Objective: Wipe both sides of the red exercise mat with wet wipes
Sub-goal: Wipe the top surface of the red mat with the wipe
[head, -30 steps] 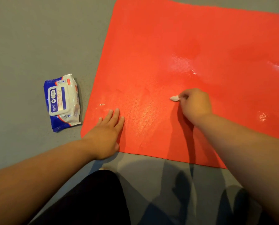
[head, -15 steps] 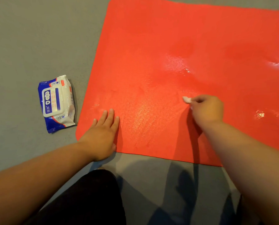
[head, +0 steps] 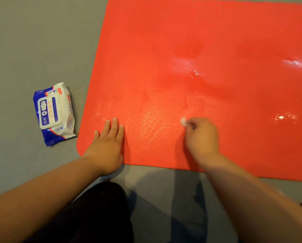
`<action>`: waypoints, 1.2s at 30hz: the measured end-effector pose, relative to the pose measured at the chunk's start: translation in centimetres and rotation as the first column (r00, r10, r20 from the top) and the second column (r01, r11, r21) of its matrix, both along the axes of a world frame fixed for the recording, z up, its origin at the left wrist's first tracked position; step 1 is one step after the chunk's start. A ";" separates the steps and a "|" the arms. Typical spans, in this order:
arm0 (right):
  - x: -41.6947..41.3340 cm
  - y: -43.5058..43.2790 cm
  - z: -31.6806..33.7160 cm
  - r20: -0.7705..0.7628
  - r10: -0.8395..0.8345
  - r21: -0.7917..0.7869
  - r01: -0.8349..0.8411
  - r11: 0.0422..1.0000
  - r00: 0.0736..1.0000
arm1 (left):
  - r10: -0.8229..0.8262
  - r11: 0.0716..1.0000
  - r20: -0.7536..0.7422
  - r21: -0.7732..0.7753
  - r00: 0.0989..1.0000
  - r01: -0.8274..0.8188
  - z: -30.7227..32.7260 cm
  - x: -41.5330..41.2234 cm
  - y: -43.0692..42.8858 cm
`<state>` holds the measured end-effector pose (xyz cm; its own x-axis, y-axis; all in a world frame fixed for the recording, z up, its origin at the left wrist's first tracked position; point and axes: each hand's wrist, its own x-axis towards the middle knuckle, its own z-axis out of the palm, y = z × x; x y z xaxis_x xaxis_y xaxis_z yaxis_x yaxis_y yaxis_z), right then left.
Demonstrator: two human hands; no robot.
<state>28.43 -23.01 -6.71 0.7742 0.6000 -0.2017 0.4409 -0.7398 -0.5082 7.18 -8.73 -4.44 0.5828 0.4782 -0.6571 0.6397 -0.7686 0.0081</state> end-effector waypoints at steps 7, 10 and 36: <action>-7.0 -0.7 0.6 -0.128 0.273 0.044 -0.269 0.962 0.954 | 0.025 1.000 0.029 -0.010 0.999 -0.024 -0.2 -0.2 -0.1; -1.5 -6.3 1.3 0.027 -0.111 -0.061 0.113 0.992 0.993 | 0.037 0.999 0.057 -0.031 0.998 -0.036 0.1 0.0 0.3; -7.7 -3.5 2.4 -0.141 0.425 -0.126 -0.442 0.888 0.894 | -0.151 0.982 0.085 -0.101 0.985 0.160 0.5 2.1 0.2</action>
<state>20.75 -26.51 -4.31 0.4125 0.8266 -0.3828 0.6846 -0.5585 -0.4683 9.25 -8.49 -3.93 0.6951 0.3068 -0.6502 0.5068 -0.8505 0.1405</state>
